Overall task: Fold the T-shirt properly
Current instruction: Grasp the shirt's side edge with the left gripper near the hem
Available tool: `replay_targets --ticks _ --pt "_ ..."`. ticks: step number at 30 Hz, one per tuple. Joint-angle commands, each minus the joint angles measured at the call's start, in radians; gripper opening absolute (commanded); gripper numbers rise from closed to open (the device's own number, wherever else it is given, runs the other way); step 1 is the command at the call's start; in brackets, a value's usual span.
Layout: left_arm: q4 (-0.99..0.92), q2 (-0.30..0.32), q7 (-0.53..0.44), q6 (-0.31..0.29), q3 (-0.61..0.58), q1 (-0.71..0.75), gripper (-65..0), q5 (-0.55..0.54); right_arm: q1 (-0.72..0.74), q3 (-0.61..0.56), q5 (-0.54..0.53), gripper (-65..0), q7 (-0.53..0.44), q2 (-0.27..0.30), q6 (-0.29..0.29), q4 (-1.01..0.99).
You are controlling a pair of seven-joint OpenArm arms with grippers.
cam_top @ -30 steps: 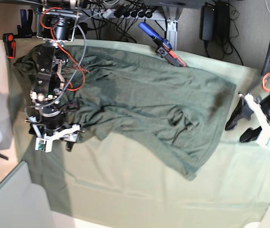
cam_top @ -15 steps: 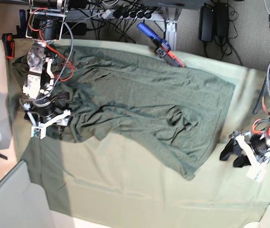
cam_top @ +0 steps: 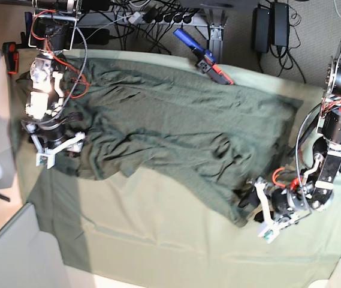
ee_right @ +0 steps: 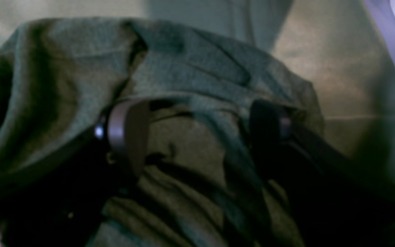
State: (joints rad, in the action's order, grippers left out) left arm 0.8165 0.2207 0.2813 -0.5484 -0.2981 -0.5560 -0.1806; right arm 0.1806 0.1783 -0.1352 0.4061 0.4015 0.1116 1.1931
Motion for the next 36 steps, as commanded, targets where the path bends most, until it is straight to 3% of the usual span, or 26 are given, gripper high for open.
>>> replay_targets --ticks 1,3,10,15,19,23,29,36 --pt "-0.022 -0.003 -0.059 0.027 -0.014 -0.048 -22.5 0.002 0.021 0.006 -0.004 -20.9 -0.008 0.019 -0.003 0.015" --pt "-0.085 -0.015 -0.125 0.048 -0.055 -0.068 -22.5 0.049 0.021 0.006 -0.004 -20.9 0.008 0.019 -0.003 0.015" --pt "-0.172 -0.044 -0.148 0.145 -0.158 -0.115 -22.5 0.066 0.021 0.006 -0.004 -20.9 0.021 0.019 -0.003 0.015" --pt "-0.172 -0.043 -0.142 0.143 -0.158 -0.125 -22.5 0.067 0.021 0.006 -0.004 -20.9 0.022 0.019 -0.003 0.015" --pt "-0.172 -0.05 -0.122 0.088 -0.158 -0.121 -22.8 0.067 0.021 0.006 -0.003 -20.9 0.021 0.019 -0.005 0.015" --pt "-0.172 -0.058 -0.12 0.088 -0.158 -0.12 -23.1 0.066 0.022 0.039 0.013 -20.9 0.02 0.019 -0.049 0.014" --pt "-0.172 -0.057 -0.119 0.088 -0.158 -0.119 -23.1 0.066 0.027 0.123 0.006 -20.9 0.001 0.022 -0.049 0.014" --pt "-0.172 -0.057 -0.107 0.088 -0.158 -0.119 -23.1 0.066 0.036 0.13 -0.03 -20.9 -0.016 0.062 -0.048 0.008"
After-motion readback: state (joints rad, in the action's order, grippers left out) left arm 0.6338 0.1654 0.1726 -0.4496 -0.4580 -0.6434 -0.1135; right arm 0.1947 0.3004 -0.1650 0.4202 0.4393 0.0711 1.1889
